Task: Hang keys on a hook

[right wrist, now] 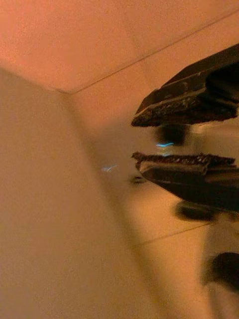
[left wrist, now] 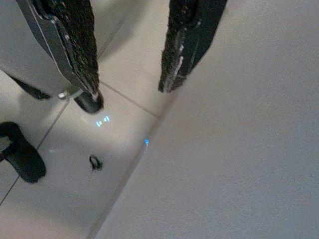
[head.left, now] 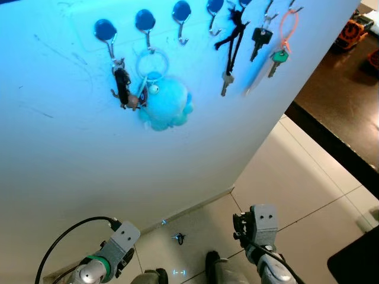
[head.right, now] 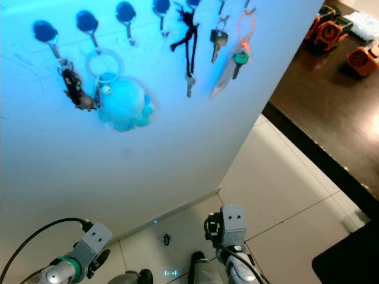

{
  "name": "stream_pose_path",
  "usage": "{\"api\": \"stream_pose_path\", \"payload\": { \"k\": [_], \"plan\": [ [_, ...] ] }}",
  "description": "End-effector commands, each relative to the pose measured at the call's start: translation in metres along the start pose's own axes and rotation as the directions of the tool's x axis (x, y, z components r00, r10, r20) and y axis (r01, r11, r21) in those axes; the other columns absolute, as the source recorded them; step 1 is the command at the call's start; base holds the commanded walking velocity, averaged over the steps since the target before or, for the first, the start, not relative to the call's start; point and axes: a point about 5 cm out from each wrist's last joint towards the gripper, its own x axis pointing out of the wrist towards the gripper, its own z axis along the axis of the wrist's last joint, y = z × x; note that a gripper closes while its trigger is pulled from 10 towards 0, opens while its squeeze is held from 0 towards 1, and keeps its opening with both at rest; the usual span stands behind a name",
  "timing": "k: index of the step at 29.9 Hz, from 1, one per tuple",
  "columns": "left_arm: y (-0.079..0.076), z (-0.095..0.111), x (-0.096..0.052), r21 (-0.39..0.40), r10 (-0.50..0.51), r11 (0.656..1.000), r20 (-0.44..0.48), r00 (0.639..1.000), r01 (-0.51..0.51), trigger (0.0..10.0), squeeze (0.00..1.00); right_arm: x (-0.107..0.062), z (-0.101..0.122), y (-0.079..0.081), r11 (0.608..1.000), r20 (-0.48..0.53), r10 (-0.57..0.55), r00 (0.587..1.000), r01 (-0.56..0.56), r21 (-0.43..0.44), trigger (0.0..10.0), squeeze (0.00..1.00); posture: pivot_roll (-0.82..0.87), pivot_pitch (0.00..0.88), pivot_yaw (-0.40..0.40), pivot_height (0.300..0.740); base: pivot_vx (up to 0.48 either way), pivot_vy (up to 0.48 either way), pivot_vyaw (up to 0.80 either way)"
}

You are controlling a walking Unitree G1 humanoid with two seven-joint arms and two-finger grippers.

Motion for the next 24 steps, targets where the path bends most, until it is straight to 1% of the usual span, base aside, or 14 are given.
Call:
{"api": "stream_pose_path", "payload": {
  "k": [1,2,3,4,5,7,13,15,17,19,24],
  "plan": [
    [-0.005,-0.018,-0.006,-0.028,-0.004,1.000,-0.070,0.998,0.003,10.0,0.00,-0.009,-0.025,-0.003,0.999,-0.099,-0.026,0.995,0.029,0.032,10.0,0.00,-0.09,0.162,0.064,0.740,0.000,0.000,0.00],
    [-0.004,-0.022,-0.007,-0.055,0.010,0.998,-0.093,0.996,-0.015,10.0,0.00,-0.014,-0.041,-0.009,0.997,-0.186,-0.070,0.980,0.072,0.003,10.0,0.00,-0.09,0.160,0.059,0.740,0.000,0.000,0.00],
    [-0.004,-0.026,-0.008,-0.076,0.023,0.997,-0.114,0.993,-0.032,10.0,0.00,-0.020,-0.052,-0.014,0.994,-0.238,-0.104,0.966,0.098,-0.036,10.0,0.00,-0.08,0.159,0.053,0.740,0.000,0.000,0.00],
    [-0.004,-0.026,-0.008,-0.076,0.023,0.997,-0.114,0.993,-0.032,10.0,0.00,-0.020,-0.052,-0.014,0.994,-0.238,-0.104,0.966,0.098,-0.036,10.0,0.00,-0.08,0.159,0.053,0.740,0.000,0.000,0.00],
    [-0.004,-0.030,-0.009,-0.087,0.035,0.995,-0.136,0.990,-0.048,10.0,0.00,-0.022,-0.056,-0.017,0.993,-0.246,-0.113,0.963,0.100,-0.065,10.0,0.00,-0.08,0.156,0.047,0.740,0.000,0.000,0.00],
    [-0.005,-0.034,-0.011,-0.094,0.044,0.994,-0.154,0.987,-0.059,10.0,0.00,-0.021,-0.055,-0.017,0.993,-0.232,-0.107,0.967,0.091,-0.078,10.0,0.00,-0.08,0.154,0.041,0.740,0.000,0.000,0.00],
    [-0.007,-0.039,-0.012,-0.114,0.040,0.992,-0.180,0.983,-0.061,10.0,0.00,-0.017,-0.049,-0.014,0.995,-0.202,-0.077,0.976,0.061,-0.080,10.0,0.00,-0.08,0.150,0.035,0.740,0.000,0.000,0.00],
    [-0.011,-0.039,-0.012,-0.113,0.007,0.993,-0.190,0.982,-0.029,10.0,0.00,-0.013,-0.046,-0.008,0.997,-0.195,-0.044,0.980,0.030,-0.074,10.0,0.00,-0.08,0.144,0.033,0.740,0.000,0.000,0.00],
    [-0.011,-0.039,-0.012,-0.113,0.007,0.993,-0.190,0.982,-0.029,10.0,0.00,-0.013,-0.046,-0.008,0.997,-0.195,-0.044,0.980,0.030,-0.074,10.0,0.00,-0.08,0.144,0.033,0.740,0.000,0.000,0.00],
    [-0.014,-0.038,-0.011,-0.080,-0.011,0.997,-0.199,0.980,-0.005,10.0,0.00,-0.010,-0.045,0.002,0.995,-0.194,0.007,0.981,-0.026,-0.097,10.0,0.00,-0.08,0.139,0.029,0.740,0.000,0.000,0.00],
    [-0.016,-0.038,-0.010,-0.073,-0.008,0.997,-0.204,0.979,-0.007,10.0,0.00,-0.008,-0.044,0.009,0.991,-0.190,0.039,0.981,-0.063,-0.120,10.0,0.00,-0.08,0.134,0.020,0.740,0.000,0.000,0.00]
  ]
}}
